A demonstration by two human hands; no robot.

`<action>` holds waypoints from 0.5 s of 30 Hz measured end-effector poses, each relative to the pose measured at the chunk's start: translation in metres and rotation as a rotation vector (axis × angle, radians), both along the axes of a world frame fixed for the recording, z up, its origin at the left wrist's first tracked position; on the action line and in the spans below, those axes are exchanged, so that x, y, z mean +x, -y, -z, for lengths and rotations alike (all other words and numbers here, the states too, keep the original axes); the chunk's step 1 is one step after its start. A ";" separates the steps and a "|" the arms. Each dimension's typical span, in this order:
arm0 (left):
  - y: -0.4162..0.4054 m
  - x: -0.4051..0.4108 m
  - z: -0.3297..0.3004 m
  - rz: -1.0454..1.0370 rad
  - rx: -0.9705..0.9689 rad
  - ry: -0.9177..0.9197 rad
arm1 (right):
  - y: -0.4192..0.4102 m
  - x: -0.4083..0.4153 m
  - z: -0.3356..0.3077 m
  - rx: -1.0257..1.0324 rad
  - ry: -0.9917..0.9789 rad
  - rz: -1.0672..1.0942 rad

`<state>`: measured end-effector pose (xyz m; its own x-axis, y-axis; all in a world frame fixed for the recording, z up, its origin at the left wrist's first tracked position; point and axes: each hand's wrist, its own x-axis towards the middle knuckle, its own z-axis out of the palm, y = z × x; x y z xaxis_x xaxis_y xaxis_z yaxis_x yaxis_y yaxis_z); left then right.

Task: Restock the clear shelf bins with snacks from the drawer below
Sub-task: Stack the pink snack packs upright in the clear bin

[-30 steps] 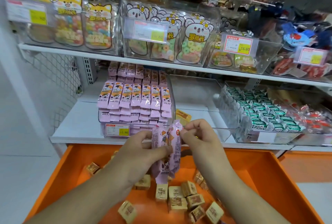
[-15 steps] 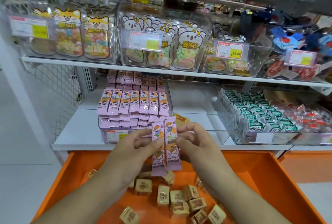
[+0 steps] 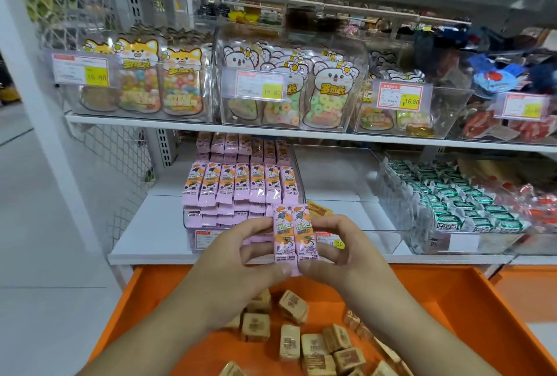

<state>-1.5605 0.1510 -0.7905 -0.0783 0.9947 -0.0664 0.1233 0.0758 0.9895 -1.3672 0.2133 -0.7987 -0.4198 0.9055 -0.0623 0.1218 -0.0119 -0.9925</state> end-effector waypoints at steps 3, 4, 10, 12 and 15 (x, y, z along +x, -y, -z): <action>0.000 -0.004 -0.001 -0.036 0.107 -0.112 | 0.000 -0.003 -0.002 0.103 0.011 0.046; 0.000 -0.005 -0.001 -0.045 0.128 -0.152 | 0.001 -0.004 -0.002 0.130 0.018 0.054; -0.005 -0.022 0.000 0.069 0.072 -0.198 | -0.004 -0.015 0.004 0.232 0.088 0.119; -0.007 -0.027 -0.002 0.063 0.100 -0.290 | -0.007 -0.019 0.004 0.251 0.100 0.134; -0.010 -0.030 -0.005 -0.028 0.208 -0.483 | -0.012 -0.025 0.005 0.245 0.095 0.098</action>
<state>-1.5908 0.1613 -0.7854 -0.0780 0.9802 0.1821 0.5700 -0.1060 0.8148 -1.3921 0.2250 -0.8037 -0.3327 0.9343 0.1283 0.2245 0.2106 -0.9514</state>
